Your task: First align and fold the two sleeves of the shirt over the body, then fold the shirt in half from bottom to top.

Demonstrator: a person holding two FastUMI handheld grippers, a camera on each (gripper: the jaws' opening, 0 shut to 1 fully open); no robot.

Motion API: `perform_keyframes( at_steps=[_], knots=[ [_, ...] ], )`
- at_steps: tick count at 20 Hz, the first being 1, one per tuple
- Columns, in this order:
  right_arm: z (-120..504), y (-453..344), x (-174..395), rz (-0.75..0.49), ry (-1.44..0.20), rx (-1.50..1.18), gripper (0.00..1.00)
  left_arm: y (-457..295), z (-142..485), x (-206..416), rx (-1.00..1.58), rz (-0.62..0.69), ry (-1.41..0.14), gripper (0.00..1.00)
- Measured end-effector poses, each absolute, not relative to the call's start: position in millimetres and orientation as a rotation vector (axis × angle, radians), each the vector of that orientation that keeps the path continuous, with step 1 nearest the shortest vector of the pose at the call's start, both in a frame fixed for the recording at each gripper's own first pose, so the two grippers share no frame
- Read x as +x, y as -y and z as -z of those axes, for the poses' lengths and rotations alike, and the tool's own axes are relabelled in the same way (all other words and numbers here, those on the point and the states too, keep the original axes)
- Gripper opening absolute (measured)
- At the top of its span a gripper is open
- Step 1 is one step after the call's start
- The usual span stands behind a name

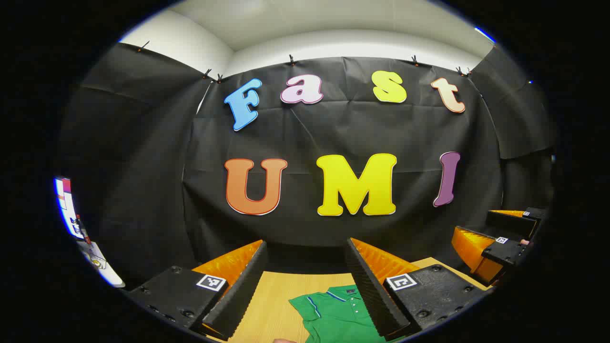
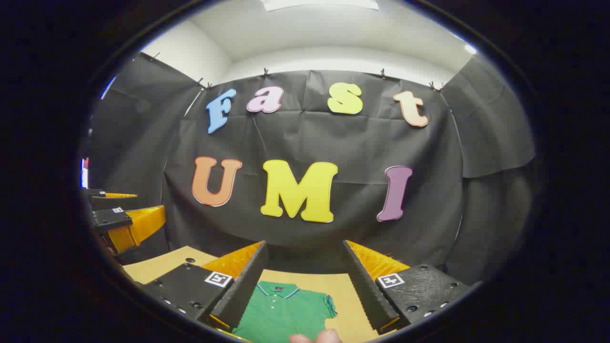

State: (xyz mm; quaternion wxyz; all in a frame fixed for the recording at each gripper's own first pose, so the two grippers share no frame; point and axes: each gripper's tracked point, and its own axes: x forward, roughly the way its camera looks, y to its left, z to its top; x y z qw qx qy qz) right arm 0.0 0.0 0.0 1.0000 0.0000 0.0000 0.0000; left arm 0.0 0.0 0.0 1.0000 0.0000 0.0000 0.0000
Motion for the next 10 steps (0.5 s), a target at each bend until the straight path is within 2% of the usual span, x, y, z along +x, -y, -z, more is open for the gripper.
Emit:
perform_keyframes(
  at_steps=[10],
  knots=[
    [4.5,13.9,2.0,0.013,-0.024,0.032,0.95,2.4,5.8,1.8,-0.004,-0.013,-0.027,1.0]
  ],
)
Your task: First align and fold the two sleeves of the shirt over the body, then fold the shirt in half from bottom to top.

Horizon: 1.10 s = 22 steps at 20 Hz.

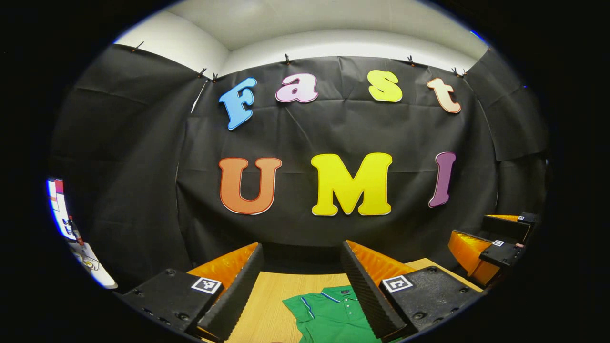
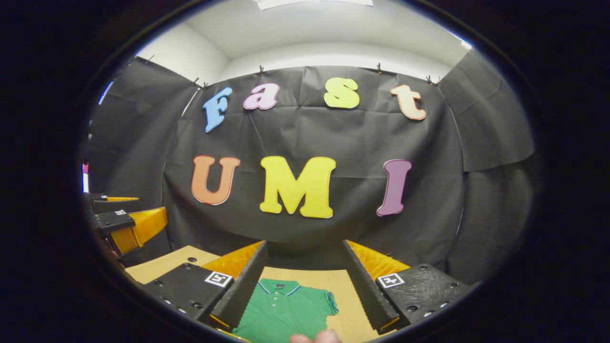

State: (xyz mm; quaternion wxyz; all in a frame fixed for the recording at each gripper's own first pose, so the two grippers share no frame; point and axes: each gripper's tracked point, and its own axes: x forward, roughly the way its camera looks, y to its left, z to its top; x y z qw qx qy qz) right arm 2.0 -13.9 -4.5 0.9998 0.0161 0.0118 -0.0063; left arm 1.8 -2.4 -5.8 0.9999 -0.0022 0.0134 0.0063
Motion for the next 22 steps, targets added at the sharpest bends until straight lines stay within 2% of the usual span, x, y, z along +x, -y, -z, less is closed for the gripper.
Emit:
perform_keyframes(
  at_steps=[15,22],
  knots=[
    [12.6,38.5,15.5,0.054,-0.057,0.023,0.95,12.7,7.4,9.4,-0.002,0.004,-0.042,1.0],
    [42.5,49.1,33.2,0.05,-0.135,0.044,0.95,14.1,16.1,19.8,-0.011,-0.005,-0.065,1.0]
  ],
)
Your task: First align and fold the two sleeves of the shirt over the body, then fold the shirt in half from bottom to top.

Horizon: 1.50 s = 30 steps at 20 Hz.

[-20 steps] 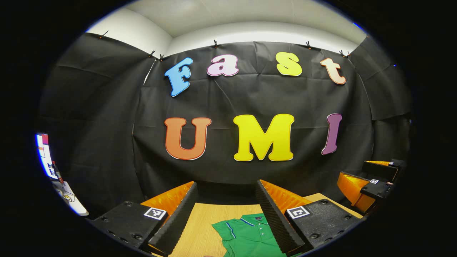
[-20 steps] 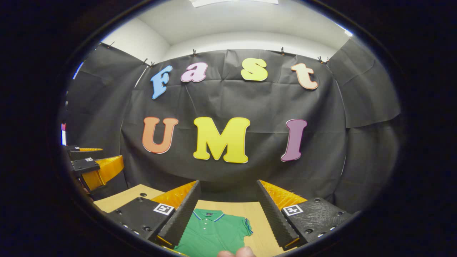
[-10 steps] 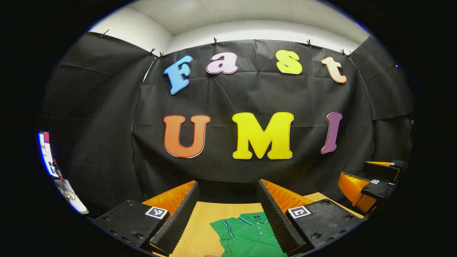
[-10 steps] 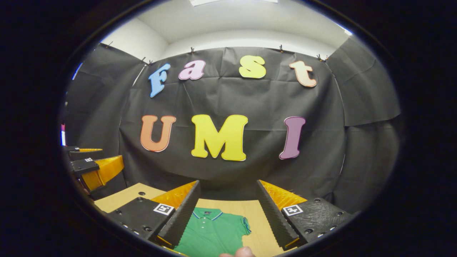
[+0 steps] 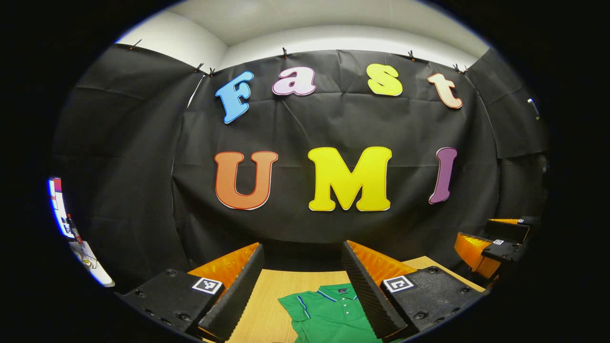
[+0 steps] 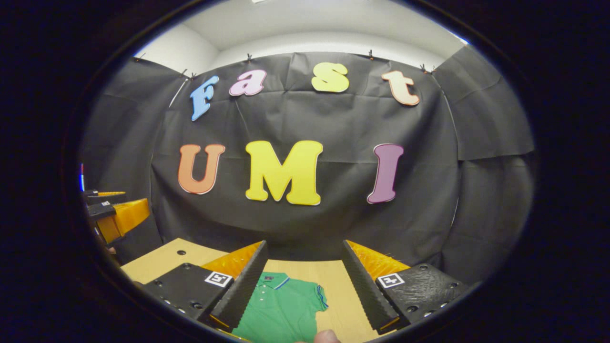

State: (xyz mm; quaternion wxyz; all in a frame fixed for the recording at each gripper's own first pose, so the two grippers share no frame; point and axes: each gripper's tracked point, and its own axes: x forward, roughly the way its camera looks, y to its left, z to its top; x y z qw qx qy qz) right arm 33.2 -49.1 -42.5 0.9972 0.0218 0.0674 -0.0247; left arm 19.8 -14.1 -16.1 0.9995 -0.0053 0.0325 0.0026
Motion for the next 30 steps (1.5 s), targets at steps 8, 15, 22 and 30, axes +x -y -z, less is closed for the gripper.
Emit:
perform_keyframes(
  at_steps=[8,15,22,30],
  knots=[
    [123.1,71.0,62.4,0.007,-0.346,0.057,0.96,20.8,20.8,42.0,0.004,-0.01,-0.074,1.0],
    [233.9,96.3,122.4,-0.026,-0.564,0.024,0.95,23.5,21.9,56.5,0.033,-0.056,-0.083,1.0],
    [337.7,113.0,173.0,-0.039,-0.742,0.04,0.95,28.7,34.3,69.0,0.048,-0.08,-0.127,1.0],
    [427.5,113.1,195.9,-0.073,-0.923,0.048,0.8,39.3,45.7,79.3,0.061,-0.079,-0.171,1.0]
  ],
)
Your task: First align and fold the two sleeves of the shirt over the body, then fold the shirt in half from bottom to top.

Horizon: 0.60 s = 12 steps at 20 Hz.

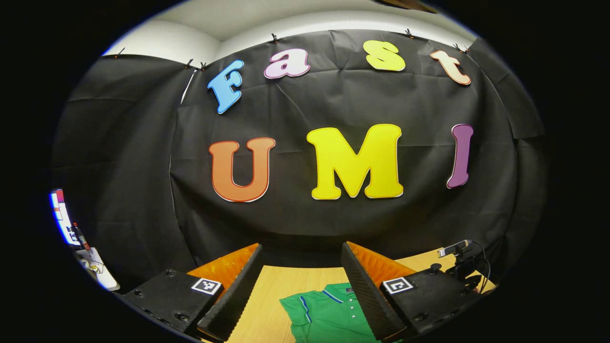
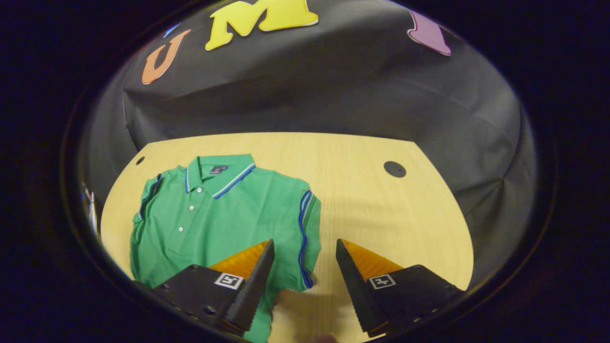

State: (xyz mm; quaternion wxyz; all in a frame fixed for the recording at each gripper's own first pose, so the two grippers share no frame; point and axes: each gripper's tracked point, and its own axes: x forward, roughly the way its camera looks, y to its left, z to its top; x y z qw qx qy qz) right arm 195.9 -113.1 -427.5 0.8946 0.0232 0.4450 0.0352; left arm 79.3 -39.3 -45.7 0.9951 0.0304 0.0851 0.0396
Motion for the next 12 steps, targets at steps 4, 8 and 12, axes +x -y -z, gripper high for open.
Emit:
perform_keyframes(
  at_steps=[4,8,12],
  knots=[
    [437.6,115.6,196.3,-0.068,-0.971,0.062,0.44,37.1,53.6,79.8,0.069,-0.101,-0.2,1.0],
    [454.2,115.1,197.8,-0.052,-1.015,0.125,0.14,37.5,57.3,79.0,0.064,-0.107,-0.215,1.0],
    [432.3,117.2,198.6,-0.062,-0.994,0.142,0.0,36.1,58.4,80.2,0.058,-0.108,-0.22,1.0]
  ],
)
